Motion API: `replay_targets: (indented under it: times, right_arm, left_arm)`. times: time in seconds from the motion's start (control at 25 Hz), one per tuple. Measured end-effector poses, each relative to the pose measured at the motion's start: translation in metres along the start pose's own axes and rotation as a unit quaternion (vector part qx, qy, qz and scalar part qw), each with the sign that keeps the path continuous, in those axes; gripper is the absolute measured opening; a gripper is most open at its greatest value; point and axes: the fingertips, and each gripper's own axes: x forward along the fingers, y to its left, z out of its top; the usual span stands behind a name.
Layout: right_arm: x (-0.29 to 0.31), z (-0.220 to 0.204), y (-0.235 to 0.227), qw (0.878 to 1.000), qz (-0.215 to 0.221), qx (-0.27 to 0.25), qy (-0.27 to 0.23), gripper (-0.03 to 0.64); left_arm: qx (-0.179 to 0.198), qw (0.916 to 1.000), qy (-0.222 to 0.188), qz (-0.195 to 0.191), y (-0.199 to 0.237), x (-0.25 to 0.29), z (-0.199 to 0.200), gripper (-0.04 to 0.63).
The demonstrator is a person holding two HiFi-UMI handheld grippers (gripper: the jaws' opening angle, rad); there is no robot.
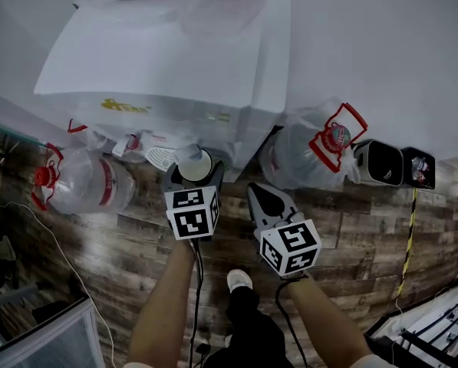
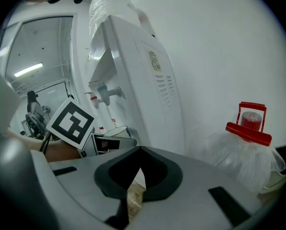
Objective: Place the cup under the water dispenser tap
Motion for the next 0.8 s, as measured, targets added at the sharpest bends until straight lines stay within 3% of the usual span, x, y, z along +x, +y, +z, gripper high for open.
replay_targets:
  times: [0.56, 0.8]
  right_arm:
    - [-0.0027, -0.0038, -0.0063, 1.0, -0.008, 0.005, 0.004, 0.02]
    - [-0.0084, -0.0047, -0.0063, 1.0, -0.01, 0.009, 0.002, 0.02]
  left_arm:
    - [0.037, 0.9986, -0.03, 0.023, -0.0053, 0.003, 0.0045, 0.44]
    - [0.038, 0.9986, -0.024, 0.029, -0.0056, 0.0011, 0.0, 0.44]
